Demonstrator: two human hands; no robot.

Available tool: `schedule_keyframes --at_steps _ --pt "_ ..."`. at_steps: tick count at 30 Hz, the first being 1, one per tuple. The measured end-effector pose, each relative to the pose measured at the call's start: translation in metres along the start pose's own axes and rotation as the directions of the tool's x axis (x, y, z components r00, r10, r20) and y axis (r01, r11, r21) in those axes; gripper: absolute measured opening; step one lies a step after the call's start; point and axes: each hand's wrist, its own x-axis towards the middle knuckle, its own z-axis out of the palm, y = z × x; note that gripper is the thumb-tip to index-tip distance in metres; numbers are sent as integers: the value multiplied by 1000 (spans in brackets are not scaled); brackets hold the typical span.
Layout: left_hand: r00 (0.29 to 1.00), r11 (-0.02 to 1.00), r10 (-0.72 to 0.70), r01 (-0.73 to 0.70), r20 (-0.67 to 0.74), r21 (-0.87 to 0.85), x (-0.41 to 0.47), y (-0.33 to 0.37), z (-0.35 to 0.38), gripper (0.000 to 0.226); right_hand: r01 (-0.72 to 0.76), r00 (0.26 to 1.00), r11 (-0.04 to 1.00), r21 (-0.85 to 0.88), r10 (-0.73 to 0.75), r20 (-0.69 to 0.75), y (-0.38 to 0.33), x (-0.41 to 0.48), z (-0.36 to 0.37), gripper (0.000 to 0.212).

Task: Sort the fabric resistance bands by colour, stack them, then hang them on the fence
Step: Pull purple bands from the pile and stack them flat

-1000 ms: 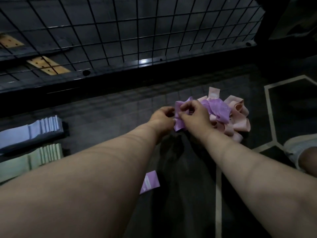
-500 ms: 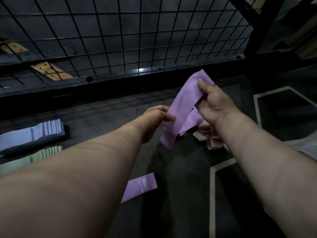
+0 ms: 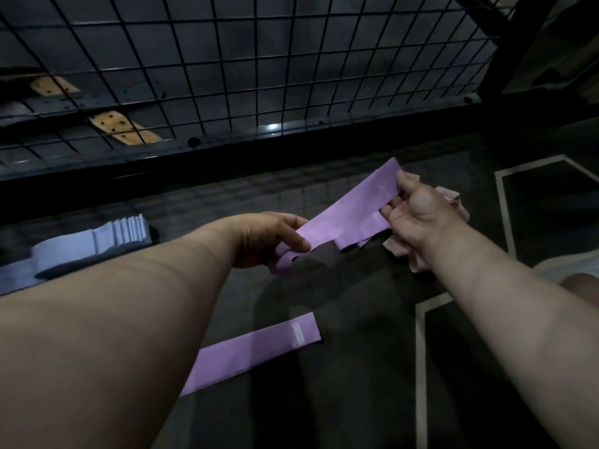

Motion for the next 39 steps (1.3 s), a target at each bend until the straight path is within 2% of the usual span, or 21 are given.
schedule_keyframes --at_steps 3,6,8,10,14,19,24,30,34,37,39 --pt "999 997 -47 47 -4 57 -14 8 2 27 21 1000 1000 -9 -21 -23 -1 -11 -4 21" --pt "988 960 -133 148 -78 240 -26 17 -2 3 28 999 1000 3 -28 -47 -10 -25 -8 23" --pt "974 894 -147 206 -174 398 -36 23 -8 9 41 998 998 49 -38 -50 -15 -36 -11 30" --pt "964 849 -101 213 -248 483 -53 35 -12 9 45 998 998 35 -44 -33 -21 -50 -12 30" --pt "944 851 23 154 -328 503 -96 59 -17 7 70 998 995 -68 -71 -2 -28 -75 -12 10" --pt "829 896 247 1 -501 444 -157 74 -21 14 93 995 988 -122 -90 33 -25 -103 3 18" --pt "784 895 294 -26 -547 445 -219 83 -14 18 131 989 970 -204 -141 -35 -16 -130 15 18" --pt "773 889 290 1 -565 457 -272 97 4 14 145 989 938 -315 -149 13 -5 -168 18 21" --pt "743 846 362 -8 -563 533 -307 106 34 12 171 985 862 -478 -149 85 11 -213 17 17" --pt "738 795 420 -19 -528 606 -324 113 65 15 138 990 812 -567 -111 82 29 -241 13 17" --pt "747 762 442 -21 -497 647 -331 114 89 11 152 987 719 -678 -141 71 34 -249 13 20"
